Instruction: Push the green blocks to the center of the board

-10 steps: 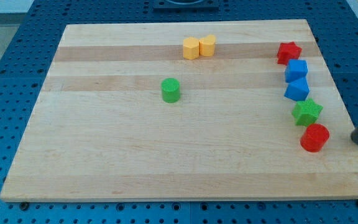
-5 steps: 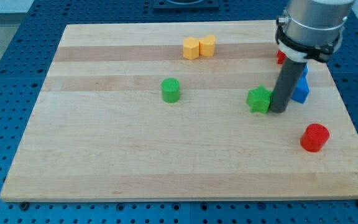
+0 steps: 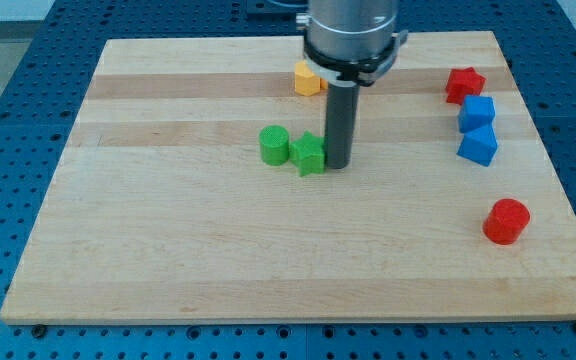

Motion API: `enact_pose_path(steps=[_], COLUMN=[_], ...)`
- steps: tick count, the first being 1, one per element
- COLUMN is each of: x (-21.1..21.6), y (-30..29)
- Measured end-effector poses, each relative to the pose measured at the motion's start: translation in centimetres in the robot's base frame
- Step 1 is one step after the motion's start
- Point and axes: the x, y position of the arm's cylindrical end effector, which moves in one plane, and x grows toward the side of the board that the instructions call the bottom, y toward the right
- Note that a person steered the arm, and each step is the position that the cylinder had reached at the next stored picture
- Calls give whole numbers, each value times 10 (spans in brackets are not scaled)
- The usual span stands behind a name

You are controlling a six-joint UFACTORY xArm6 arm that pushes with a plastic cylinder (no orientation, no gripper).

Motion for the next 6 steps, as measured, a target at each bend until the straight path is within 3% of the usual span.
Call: enact_pose_path(steps=[2, 6], x=[0, 31], y=[8, 154])
